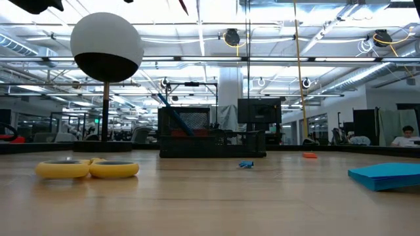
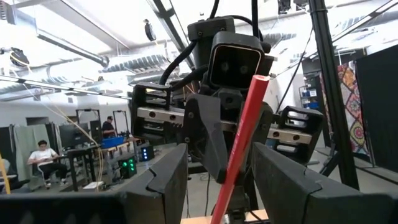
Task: Pick and place office supplies into organizer
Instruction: Put the red pencil into the desk organizer
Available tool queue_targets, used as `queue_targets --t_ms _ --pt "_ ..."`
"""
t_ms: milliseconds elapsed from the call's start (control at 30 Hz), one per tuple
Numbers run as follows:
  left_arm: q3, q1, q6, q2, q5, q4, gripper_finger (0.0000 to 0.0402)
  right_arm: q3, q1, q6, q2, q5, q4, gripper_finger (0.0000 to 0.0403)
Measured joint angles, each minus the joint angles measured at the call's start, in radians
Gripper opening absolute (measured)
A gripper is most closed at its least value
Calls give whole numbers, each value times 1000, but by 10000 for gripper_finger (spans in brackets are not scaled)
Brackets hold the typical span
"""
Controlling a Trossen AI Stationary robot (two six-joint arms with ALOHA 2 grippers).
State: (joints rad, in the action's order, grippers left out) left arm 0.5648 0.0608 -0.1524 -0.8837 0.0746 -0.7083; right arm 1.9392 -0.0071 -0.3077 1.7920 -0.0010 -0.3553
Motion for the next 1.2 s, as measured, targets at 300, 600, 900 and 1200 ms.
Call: queue_targets --t_ms 300,600,900,1200 --pt "0 0 11 0 4 -33 175 0 0 0 0 0 0 18" --pt "0 0 27 -51 6 -104 175 0 0 2 9 0 6 18" --pt "0 0 27 -72 8 -142 175 0 0 4 23 -2 11 18" --pt "0 0 27 -72 13 -139 174 0 0 -3 23 -24 48 18"
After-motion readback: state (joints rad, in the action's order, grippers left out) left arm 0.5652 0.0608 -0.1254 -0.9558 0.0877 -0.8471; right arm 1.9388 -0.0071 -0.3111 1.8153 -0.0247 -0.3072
